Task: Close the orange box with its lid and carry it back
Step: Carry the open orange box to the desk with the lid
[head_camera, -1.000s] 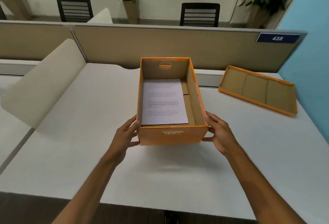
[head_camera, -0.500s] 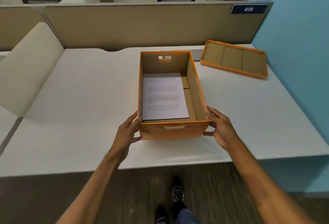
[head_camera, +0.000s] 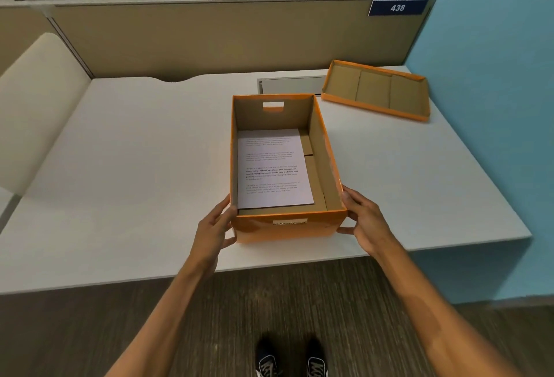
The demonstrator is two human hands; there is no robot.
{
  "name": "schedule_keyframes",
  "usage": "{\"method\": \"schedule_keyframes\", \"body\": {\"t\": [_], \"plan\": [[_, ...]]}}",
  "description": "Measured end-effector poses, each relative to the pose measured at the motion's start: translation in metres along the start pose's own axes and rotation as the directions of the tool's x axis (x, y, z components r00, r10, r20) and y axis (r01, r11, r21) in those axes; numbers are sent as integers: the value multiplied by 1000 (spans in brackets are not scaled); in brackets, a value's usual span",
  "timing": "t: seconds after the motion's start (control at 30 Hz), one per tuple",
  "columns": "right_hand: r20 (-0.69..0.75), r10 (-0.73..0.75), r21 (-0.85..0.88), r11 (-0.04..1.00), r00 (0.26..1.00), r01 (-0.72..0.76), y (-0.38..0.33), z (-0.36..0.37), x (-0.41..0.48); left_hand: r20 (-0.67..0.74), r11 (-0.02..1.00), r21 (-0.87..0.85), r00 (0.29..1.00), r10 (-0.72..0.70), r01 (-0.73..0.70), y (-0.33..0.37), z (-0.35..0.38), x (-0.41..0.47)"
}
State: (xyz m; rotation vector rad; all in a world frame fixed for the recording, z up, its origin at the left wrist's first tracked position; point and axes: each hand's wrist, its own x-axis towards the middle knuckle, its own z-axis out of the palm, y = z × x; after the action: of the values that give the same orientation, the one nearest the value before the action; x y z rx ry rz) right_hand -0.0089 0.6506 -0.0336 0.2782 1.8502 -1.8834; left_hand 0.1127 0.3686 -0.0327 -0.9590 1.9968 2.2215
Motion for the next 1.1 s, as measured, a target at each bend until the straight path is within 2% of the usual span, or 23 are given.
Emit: {"method": "schedule_keyframes", "body": {"t": [0.4,0.57,0.73,0.87,1.1], "plan": [[22,-31,-61,998,999,32,-1,-6,-1,-47,1000,19,999,2,-1,-1,13,-9],[7,-74,-130,989,997,74,-2,-9,1,-80,997,62,996,50,-46,1,12,-7],[-16,-128,-185,975,992,123,-6,-12,6,-139,976,184,980,141,-114,12,9,-4],[-40,-209,-233,953,977,194,-12,-13,9,-155,920,341,953,259,-195,26,11,-4],[-71,-351,-343,887,934,308,-22,-28,9,-31,790,465,884,466,-400,62,44,5]]}}
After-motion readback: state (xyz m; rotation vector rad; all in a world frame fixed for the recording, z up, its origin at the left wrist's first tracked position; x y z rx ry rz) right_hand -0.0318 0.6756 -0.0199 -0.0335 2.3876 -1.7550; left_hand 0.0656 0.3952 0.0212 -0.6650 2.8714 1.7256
